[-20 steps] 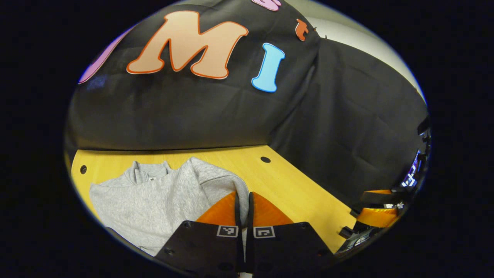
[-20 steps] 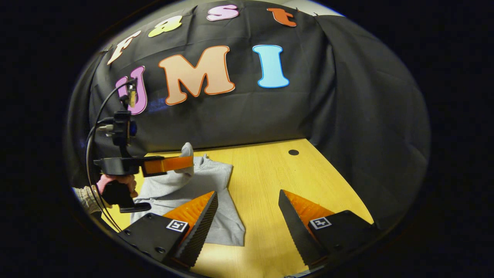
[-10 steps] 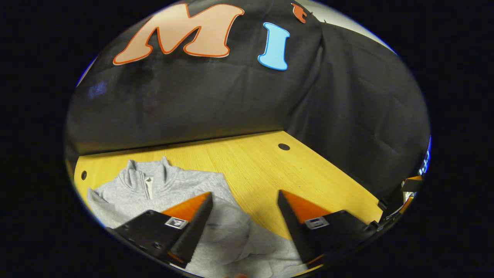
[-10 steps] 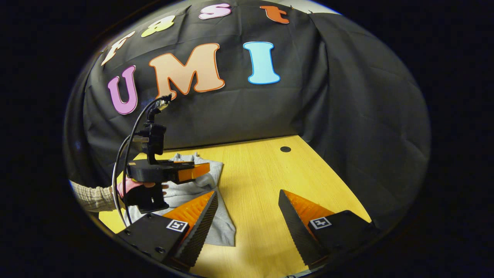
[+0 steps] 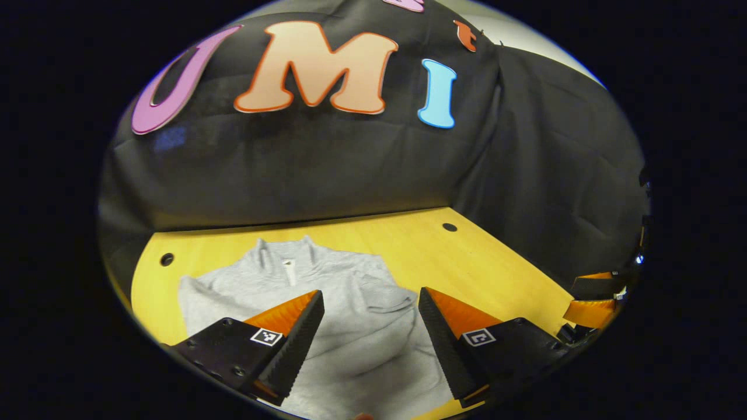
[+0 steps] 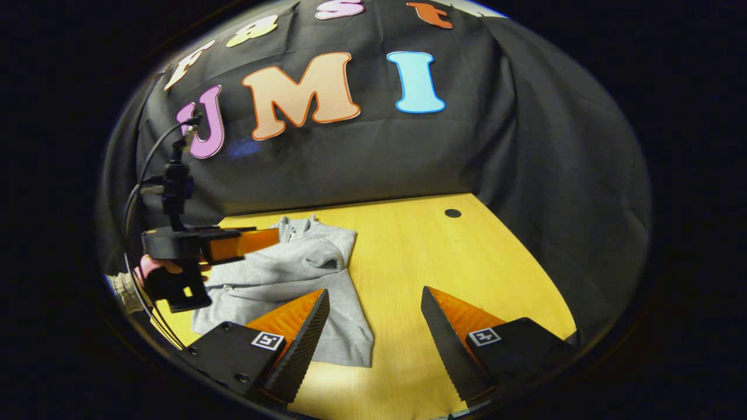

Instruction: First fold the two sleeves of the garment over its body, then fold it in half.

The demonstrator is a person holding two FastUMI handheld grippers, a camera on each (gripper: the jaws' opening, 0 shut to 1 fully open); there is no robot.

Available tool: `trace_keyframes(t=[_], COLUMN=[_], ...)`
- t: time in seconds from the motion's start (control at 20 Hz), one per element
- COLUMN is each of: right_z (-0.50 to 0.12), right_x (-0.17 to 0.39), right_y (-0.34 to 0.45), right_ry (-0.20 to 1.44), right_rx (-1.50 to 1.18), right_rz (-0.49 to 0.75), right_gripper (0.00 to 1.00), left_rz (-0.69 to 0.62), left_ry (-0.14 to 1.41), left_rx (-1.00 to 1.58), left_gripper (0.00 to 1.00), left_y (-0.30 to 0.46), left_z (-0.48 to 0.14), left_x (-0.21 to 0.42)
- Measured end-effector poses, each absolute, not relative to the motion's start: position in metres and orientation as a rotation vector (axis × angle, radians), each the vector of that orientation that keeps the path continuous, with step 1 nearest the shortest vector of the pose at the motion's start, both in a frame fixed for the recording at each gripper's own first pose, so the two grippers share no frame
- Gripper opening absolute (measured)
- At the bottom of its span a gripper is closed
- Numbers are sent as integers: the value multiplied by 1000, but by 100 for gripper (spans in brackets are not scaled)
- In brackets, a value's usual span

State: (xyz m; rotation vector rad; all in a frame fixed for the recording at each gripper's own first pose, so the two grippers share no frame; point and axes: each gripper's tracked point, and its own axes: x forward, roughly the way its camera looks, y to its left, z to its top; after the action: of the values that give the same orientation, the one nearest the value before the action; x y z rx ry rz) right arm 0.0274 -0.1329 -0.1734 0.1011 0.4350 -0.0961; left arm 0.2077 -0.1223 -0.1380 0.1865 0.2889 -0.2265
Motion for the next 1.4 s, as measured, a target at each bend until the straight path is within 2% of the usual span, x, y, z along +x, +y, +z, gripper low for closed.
trace_keyframes(t=[0.3, 0.35, 0.4, 0.45, 0.55, 0.7, 0.75, 1.05, 1.35, 1.4], right_z=[-213, -221, -229, -239, -260, -290, -297, -333, -344, -344], right_x=[30, 28, 29, 29, 30, 29, 29, 32, 34, 35], right_y=[-104, -101, -97, -94, -90, -89, -90, -82, -81, -82], right_ry=[519, 531, 545, 560, 599, 661, 675, 737, 753, 753], right_rx=[47, 40, 35, 30, 18, -10, -20, -18, -23, -27], right_rz=[23, 38, 52, 64, 84, 104, 105, 102, 83, 79], right_gripper=[99, 95, 98, 95, 99, 95, 98, 99, 99, 95], left_rz=[-59, -33, -5, 25, 79, 152, 170, 251, 264, 261], left_ry=[262, 263, 272, 286, 330, 406, 432, 513, 578, 579], left_rx=[195, 202, 207, 207, 190, 153, 143, 81, 3, 0], left_gripper=[95, 95, 95, 95, 95, 95, 95, 96, 96, 96], left_y=[-31, -18, -4, 9, 29, 49, 53, 75, 75, 74], left_z=[-111, -113, -117, -124, -145, -178, -192, -251, -290, -292], left_x=[141, 128, 114, 100, 72, 33, 24, 9, 10, 10])
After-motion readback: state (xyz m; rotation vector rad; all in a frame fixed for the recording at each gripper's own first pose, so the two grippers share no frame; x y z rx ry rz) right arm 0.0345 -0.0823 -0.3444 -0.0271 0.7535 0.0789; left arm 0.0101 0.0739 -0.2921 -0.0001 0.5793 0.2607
